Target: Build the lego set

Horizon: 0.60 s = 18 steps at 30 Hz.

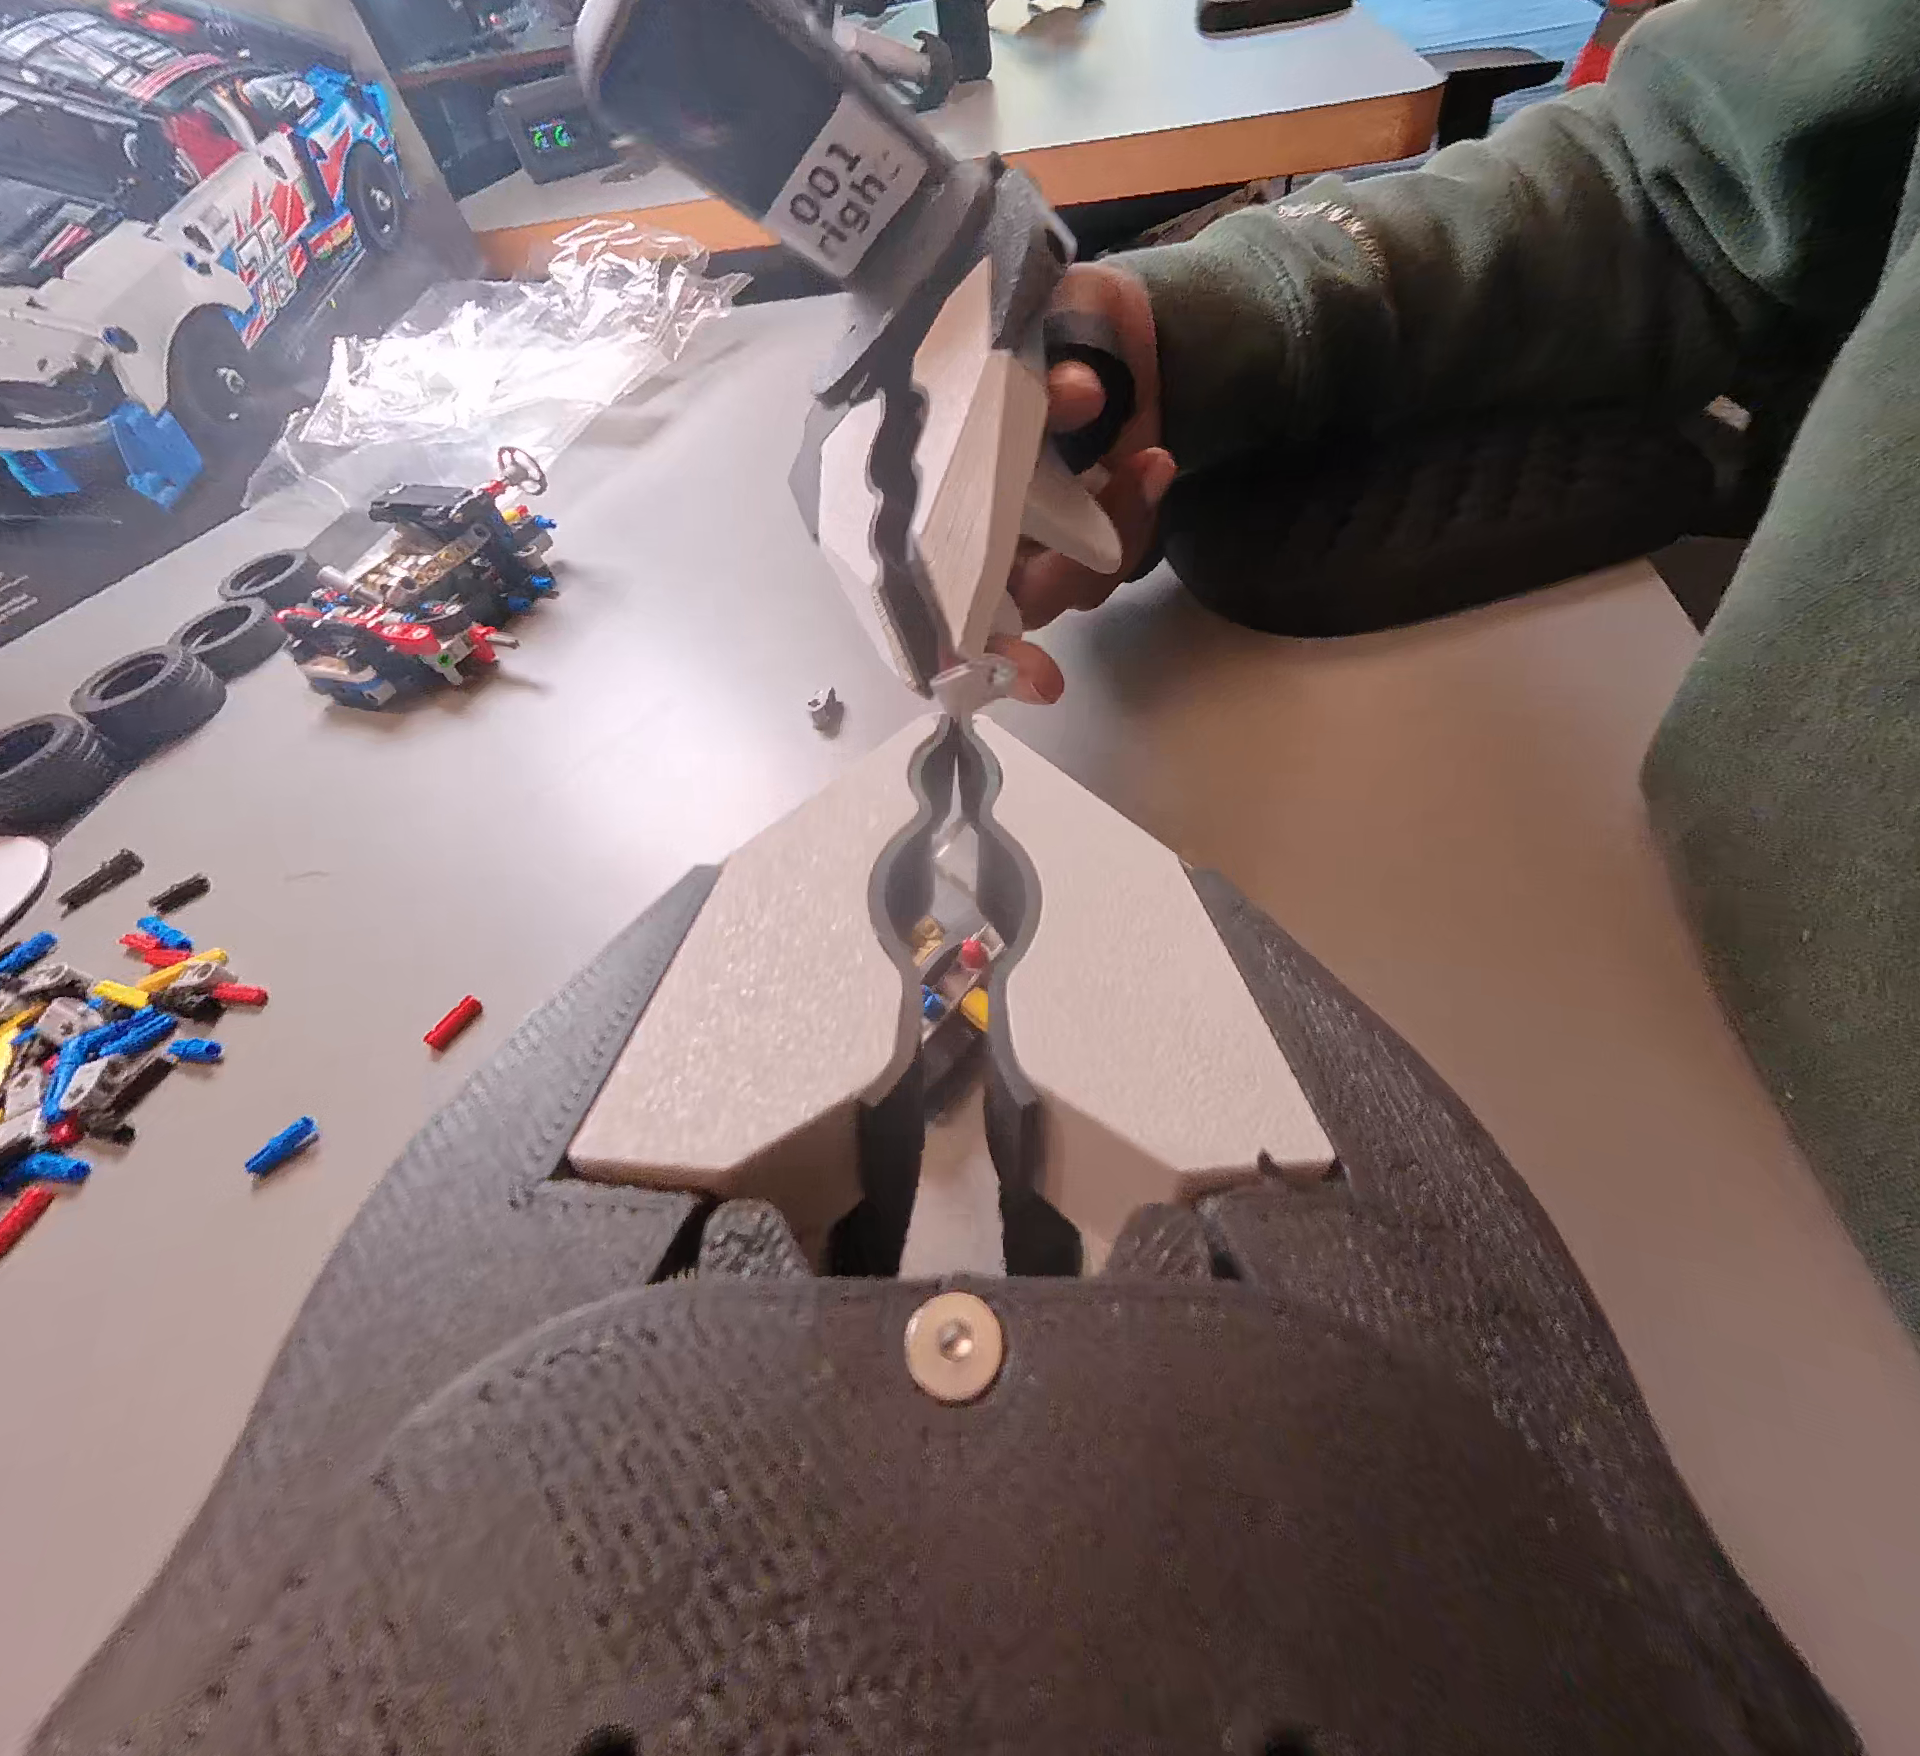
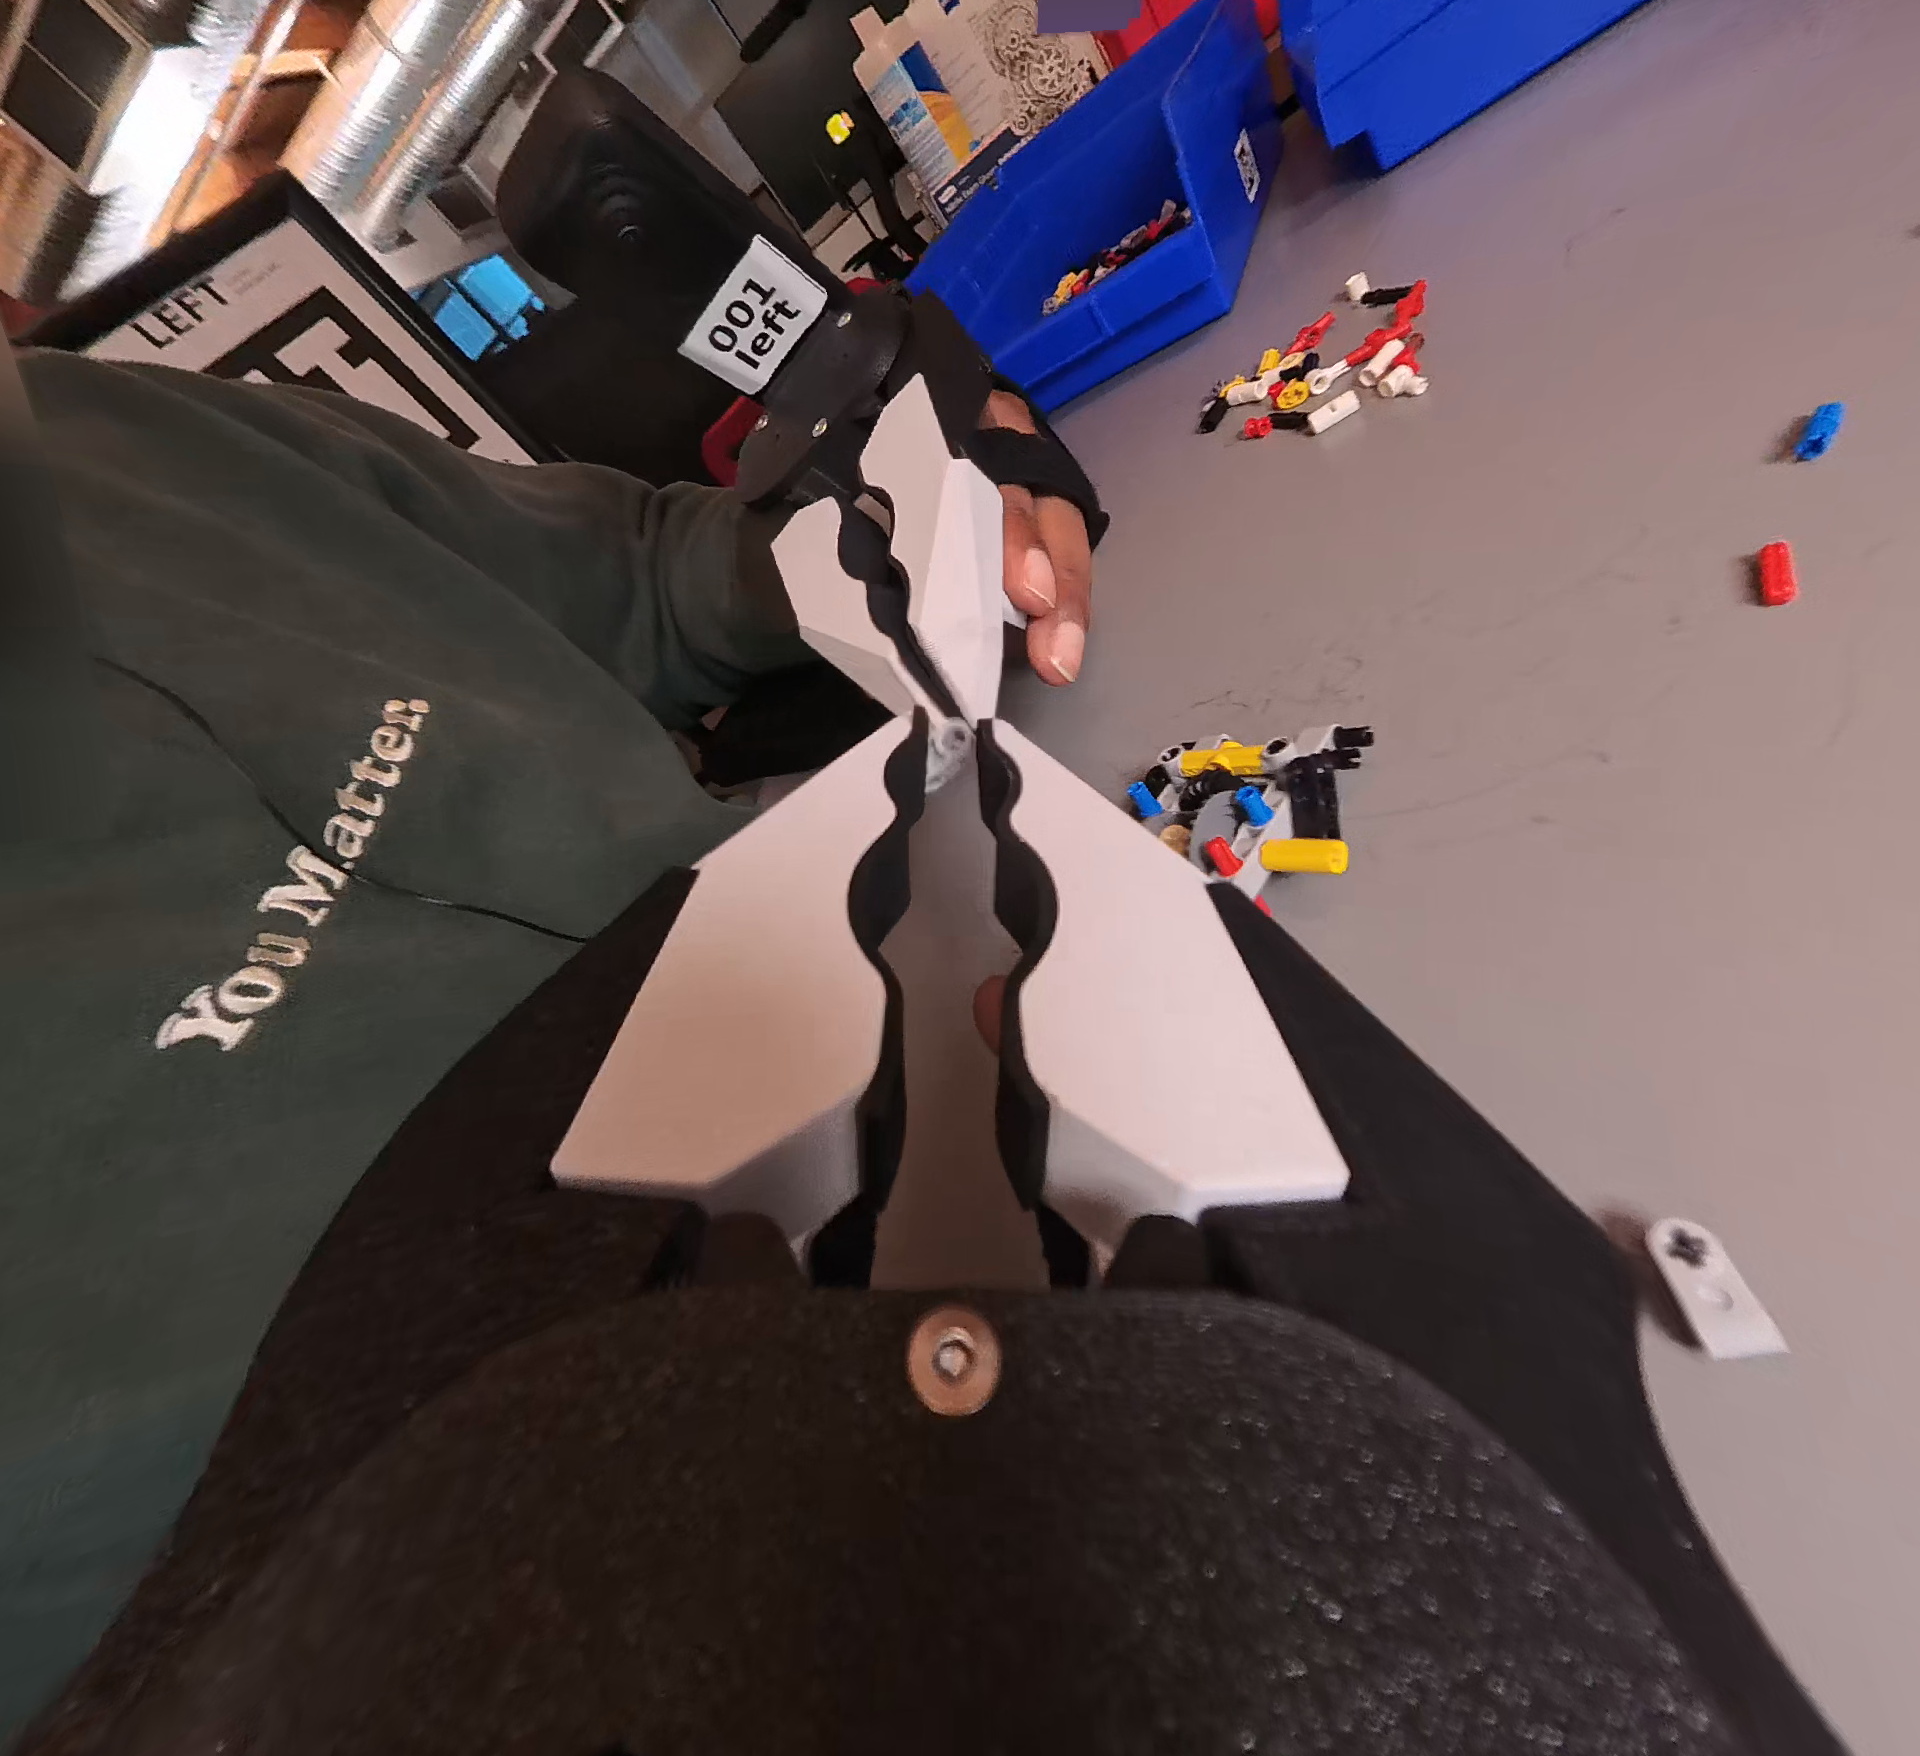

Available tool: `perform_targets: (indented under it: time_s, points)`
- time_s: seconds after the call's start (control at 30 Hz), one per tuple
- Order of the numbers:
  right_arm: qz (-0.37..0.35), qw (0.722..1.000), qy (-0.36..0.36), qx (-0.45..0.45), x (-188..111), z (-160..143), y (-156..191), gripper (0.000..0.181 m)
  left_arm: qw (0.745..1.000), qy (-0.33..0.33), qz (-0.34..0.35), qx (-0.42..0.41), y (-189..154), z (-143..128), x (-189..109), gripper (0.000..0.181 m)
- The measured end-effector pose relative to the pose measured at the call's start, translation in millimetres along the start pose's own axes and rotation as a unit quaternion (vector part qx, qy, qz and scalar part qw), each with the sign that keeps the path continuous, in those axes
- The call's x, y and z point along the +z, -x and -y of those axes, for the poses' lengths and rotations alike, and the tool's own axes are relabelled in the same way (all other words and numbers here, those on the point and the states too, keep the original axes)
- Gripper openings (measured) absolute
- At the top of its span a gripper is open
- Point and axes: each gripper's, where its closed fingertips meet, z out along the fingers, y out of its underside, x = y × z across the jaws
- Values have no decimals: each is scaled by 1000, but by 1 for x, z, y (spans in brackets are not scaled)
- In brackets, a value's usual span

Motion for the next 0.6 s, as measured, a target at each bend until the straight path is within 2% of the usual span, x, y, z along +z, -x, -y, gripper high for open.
perform_targets:
  time_s: [0.07, 0.17, 0.3, 0.4, 0.5, 0.6]
  points:
    - [-30, 999, 5, -27, -3, 1, -5, 15, 1000, 13, 11, -2, 4, -5, 0, 0]
    - [-91, 991, 59, -80, -3, -13, -17, 23, 999, 37, 24, 2, 9, -13, 2, 0]
    - [-130, 976, 113, -134, -4, -26, -23, 21, 998, 59, 31, 1, 16, -22, -2, 0]
    - [-132, 967, 145, -166, -2, -36, -20, 18, 996, 83, 12, -3, 17, -29, -14, 2]
    - [-113, 960, 170, -191, 5, -47, -12, 18, 993, 95, -65, -12, -4, -30, -34, 9]
    - [-107, 958, 181, -194, 8, -53, -12, 18, 976, 129, -170, -39, -42, -41, -56, 16]
